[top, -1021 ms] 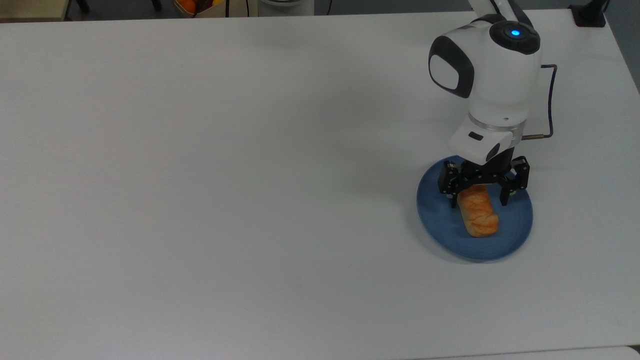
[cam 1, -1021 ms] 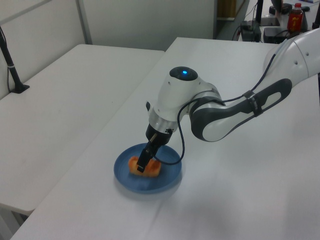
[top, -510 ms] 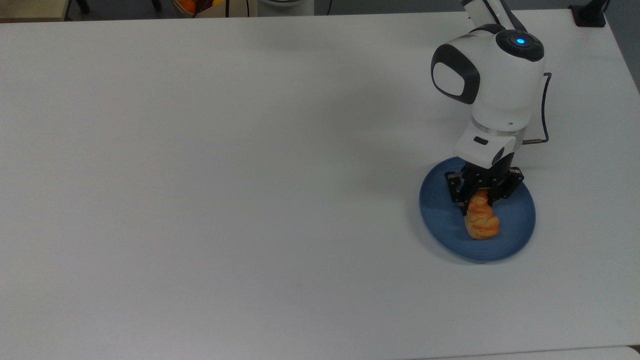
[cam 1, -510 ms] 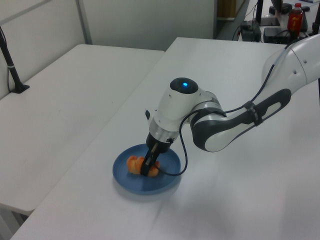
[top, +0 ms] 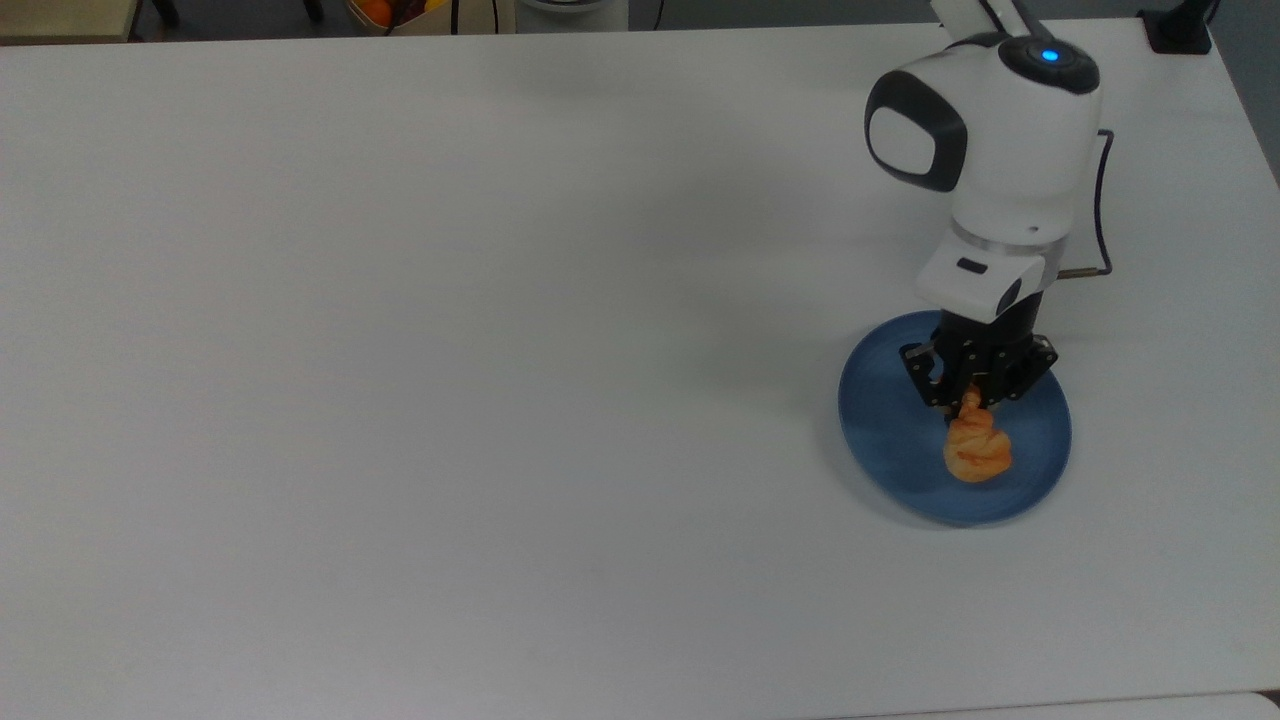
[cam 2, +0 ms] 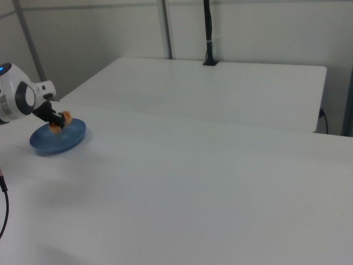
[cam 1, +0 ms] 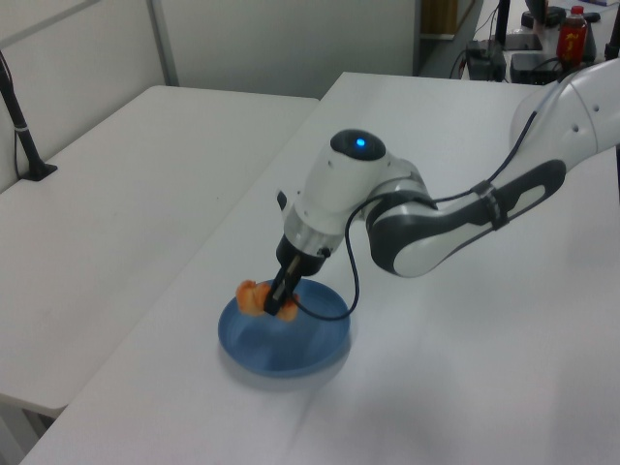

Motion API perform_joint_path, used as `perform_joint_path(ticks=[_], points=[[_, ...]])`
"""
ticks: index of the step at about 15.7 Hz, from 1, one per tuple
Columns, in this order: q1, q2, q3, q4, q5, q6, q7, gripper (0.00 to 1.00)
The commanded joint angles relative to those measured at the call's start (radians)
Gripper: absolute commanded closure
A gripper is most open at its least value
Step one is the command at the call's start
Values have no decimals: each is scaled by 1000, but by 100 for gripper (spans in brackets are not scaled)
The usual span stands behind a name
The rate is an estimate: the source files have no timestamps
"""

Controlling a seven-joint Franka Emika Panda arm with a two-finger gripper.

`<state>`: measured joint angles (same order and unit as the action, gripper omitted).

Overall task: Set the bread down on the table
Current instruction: 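Lift the bread roll off the plate and carry it away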

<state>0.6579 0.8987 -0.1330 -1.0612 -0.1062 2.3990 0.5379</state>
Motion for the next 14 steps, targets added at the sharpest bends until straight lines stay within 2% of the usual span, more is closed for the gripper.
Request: perform_joint_path(ticks=[1,5,6,8,12,14], points=[[-6,-148,9,-124,-18,-3,22,100],[-87,-314,75,-281,-20,-3,20,100],[-113,-387,87,-357,-21,-1,17,100],[-158,-492,107,-451,-21,-1,7,100],[-265,-726,121,-679,-15,-35,-53,100],[-317,-790,121,-730,-4,-79,-116,100]])
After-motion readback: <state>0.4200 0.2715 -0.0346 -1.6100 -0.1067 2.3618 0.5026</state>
